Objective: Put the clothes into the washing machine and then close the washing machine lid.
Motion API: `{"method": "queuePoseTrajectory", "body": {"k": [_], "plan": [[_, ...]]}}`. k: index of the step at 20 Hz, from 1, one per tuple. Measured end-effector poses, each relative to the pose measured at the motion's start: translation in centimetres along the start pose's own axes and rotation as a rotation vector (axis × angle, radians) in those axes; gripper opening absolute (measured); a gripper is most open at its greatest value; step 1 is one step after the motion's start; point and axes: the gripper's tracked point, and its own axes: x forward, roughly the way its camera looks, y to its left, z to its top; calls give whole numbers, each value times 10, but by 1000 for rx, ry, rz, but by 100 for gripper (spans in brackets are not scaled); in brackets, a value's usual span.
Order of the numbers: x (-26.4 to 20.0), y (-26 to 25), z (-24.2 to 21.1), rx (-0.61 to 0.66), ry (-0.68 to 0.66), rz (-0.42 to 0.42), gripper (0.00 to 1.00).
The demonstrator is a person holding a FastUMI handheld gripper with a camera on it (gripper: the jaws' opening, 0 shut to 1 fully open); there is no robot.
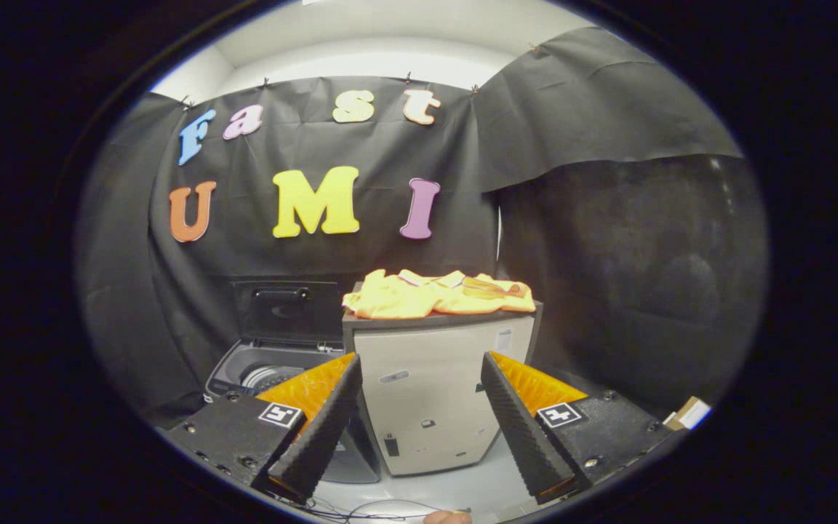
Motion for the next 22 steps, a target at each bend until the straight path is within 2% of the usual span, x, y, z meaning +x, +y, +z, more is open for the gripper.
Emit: {"method": "queuePoseTrajectory", "body": {"k": [6, 22], "plan": [[66, -12, 32, -45, 27, -4, 100], [259, -22, 73, -134, 142, 24, 100]]}}
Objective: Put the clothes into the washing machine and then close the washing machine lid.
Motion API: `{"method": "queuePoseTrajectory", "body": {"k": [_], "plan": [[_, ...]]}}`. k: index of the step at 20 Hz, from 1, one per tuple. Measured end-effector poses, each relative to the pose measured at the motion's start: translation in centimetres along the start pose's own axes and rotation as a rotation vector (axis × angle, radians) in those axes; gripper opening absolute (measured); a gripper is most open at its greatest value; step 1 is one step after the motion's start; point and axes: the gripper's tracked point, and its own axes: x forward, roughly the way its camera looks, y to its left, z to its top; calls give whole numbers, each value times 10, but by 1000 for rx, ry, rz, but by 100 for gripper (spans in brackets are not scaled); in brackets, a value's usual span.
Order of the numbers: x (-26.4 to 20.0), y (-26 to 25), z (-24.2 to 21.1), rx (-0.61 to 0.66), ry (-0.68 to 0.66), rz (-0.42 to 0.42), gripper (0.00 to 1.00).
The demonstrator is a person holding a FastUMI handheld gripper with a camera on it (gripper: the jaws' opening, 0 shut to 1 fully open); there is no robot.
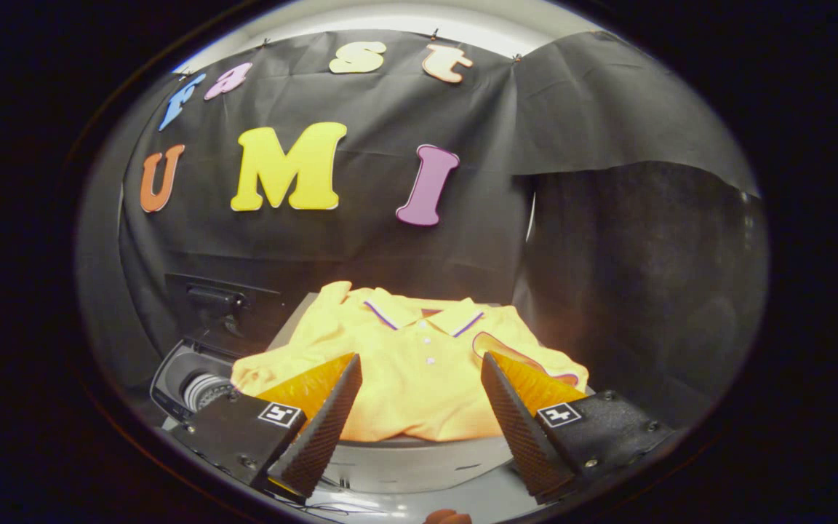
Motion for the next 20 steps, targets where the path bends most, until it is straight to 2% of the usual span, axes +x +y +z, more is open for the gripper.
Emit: {"method": "queuePoseTrajectory", "body": {"k": [9, 14, 18, 20], "plan": [[69, -5, -13, 45, 198, 38, 100], [79, -3, -34, 18, 303, 54, 100], [81, 0, -36, 96, 356, 69, 100], [80, -2, -36, 80, 364, 89, 100]]}}
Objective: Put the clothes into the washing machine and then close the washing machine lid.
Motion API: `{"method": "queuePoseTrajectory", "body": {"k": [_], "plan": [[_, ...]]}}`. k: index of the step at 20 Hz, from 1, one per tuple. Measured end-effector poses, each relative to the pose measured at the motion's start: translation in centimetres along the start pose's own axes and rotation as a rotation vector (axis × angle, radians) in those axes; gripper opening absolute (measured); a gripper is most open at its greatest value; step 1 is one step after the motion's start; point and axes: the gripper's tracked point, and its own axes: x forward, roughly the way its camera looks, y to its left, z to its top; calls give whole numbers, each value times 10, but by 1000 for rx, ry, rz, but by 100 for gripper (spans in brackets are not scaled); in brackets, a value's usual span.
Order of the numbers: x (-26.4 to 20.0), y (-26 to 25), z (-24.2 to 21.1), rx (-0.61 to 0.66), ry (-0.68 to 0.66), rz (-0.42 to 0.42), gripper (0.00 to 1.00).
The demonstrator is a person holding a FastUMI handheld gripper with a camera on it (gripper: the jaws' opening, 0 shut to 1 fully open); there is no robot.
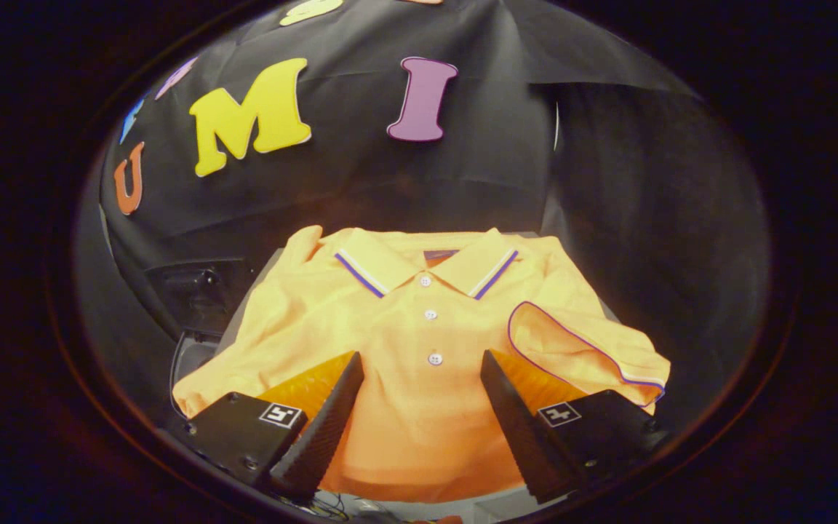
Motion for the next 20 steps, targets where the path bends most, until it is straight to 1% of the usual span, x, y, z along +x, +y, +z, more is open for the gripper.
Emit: {"method": "queuePoseTrajectory", "body": {"k": [2, 4, 6, 8, 10, 12, 14, 17, 20], "plan": [[1, 1, 0, -19, 14, 6, 100], [0, 3, 0, 2, 70, 13, 100], [0, 4, -1, -10, 124, 24, 98], [2, 6, 3, -14, 118, 36, 64], [1, 8, 5, 24, 129, 35, 29], [1, 9, 5, 78, 168, 37, 17], [1, 9, 6, 99, 196, 54, 13], [0, 8, 9, 120, 184, 68, 12], [0, 9, 9, 167, 184, 57, 12]]}}
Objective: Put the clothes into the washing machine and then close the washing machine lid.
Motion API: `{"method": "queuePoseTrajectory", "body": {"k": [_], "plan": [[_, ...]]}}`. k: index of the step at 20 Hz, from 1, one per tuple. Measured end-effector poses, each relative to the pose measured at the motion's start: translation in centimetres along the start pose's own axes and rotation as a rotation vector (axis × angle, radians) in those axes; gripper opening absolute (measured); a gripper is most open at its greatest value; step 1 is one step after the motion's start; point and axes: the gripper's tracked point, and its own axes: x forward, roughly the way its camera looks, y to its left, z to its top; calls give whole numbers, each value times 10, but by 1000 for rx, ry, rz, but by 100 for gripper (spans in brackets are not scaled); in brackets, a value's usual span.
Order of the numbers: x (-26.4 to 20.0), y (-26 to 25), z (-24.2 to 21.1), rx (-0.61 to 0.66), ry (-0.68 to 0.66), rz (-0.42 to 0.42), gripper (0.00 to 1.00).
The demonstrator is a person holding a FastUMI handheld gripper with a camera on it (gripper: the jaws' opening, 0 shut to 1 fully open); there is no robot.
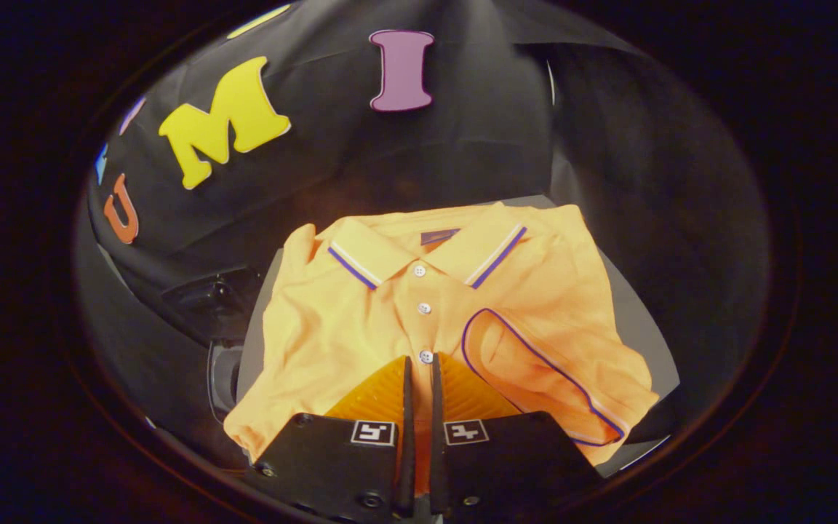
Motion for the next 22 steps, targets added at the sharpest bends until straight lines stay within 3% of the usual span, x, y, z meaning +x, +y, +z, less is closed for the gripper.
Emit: {"method": "queuePoseTrajectory", "body": {"k": [9, 22], "plan": [[-42, 16, 44, -189, -105, -98, 9], [-104, 132, 94, -293, -252, 53, 9]]}}
